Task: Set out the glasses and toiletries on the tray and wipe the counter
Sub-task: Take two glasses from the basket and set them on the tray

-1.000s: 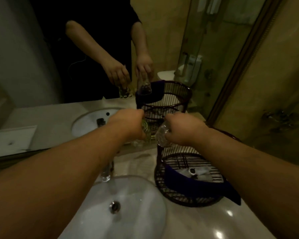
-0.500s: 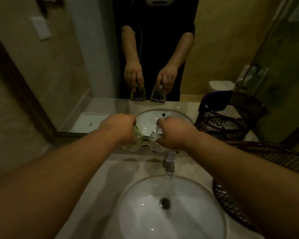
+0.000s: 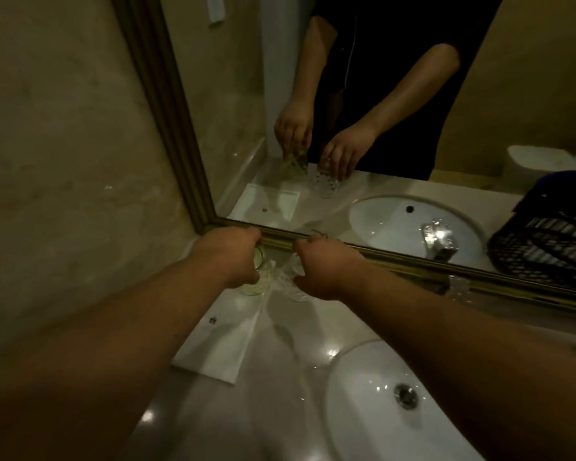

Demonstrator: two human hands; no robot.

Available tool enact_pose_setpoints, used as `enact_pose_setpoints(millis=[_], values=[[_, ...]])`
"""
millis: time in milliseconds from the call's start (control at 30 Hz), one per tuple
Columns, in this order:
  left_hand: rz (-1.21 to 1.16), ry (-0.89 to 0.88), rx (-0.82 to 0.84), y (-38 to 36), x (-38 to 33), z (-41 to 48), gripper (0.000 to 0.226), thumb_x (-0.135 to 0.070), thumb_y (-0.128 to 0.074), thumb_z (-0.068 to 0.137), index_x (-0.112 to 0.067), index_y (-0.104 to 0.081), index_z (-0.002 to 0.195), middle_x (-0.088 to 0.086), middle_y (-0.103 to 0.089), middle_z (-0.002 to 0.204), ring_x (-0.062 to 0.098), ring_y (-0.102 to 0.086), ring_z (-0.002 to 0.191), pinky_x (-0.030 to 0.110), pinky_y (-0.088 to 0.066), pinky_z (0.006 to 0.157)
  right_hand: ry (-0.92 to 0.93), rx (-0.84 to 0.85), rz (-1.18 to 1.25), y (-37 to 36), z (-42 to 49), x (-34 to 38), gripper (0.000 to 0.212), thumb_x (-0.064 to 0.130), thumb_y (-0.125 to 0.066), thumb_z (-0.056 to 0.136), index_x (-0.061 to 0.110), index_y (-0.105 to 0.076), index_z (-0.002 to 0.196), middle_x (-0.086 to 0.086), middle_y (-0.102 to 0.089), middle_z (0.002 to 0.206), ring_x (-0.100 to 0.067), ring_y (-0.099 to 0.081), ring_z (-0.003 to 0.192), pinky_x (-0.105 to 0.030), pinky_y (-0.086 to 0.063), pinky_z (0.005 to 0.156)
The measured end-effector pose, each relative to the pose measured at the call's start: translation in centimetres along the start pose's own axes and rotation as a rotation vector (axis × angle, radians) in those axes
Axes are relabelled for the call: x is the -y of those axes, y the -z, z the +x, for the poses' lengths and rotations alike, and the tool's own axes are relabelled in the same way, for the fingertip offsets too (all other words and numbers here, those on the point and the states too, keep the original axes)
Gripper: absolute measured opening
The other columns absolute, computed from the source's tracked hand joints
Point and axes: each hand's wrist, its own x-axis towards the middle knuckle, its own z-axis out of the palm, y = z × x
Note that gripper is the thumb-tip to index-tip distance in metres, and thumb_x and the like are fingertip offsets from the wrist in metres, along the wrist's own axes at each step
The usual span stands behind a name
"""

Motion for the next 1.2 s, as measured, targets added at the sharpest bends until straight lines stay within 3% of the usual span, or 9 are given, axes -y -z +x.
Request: enact_pose_setpoints(millis=[233, 433, 867, 1200], values=[[-0.008, 0.039, 0.01, -5.5, 7.0, 4.1, 0.061, -0.034, -0.076, 0.079, -0.03, -0.054, 0.135, 0.004, -0.065, 0.126, 0.027, -0.064, 0.11, 0.031, -0.045, 0.075, -0.001, 0.015, 0.078, -6.3, 6.4, 3.4, 0.052, 0.039, -0.069, 0.09, 0.021, -0.054, 0.136, -0.01, -0.056, 0.13, -0.031, -0.063, 0.113, -0.04, -0.054, 0.088], [0.027, 0.024, 0.007, -9.7, 10.1, 9.0, 0.052, -0.028, -0.067, 0.086, -0.029, -0.052, 0.136, 0.007, -0.061, 0.135, 0.032, -0.059, 0.121, 0.042, -0.051, 0.097, -0.045, 0.022, 0.11, -11.5, 11.5, 4.1, 0.06, 0.037, -0.069, 0.093, 0.022, -0.046, 0.146, -0.012, -0.049, 0.14, -0.034, -0.062, 0.116, -0.042, -0.054, 0.09], [0.082, 0.016, 0.043, -14.0, 13.3, 14.7, 0.047, -0.021, -0.061, 0.087, -0.024, -0.053, 0.133, 0.008, -0.063, 0.13, 0.033, -0.059, 0.117, 0.046, -0.051, 0.096, -0.041, 0.019, 0.118, -16.9, 17.2, 5.0, 0.073, 0.03, -0.064, 0.097, 0.023, -0.027, 0.16, -0.015, -0.044, 0.147, -0.035, -0.056, 0.123, -0.044, -0.052, 0.093], [0.086, -0.002, 0.056, -15.4, 13.1, 15.2, 0.054, -0.017, -0.056, 0.09, -0.02, -0.05, 0.143, 0.01, -0.05, 0.144, 0.036, -0.053, 0.127, 0.049, -0.048, 0.103, -0.026, -0.037, 0.164, -18.0, 17.0, 4.9, 0.068, 0.03, -0.059, 0.1, 0.023, -0.028, 0.159, -0.013, -0.045, 0.149, -0.035, -0.054, 0.125, -0.043, -0.05, 0.095]])
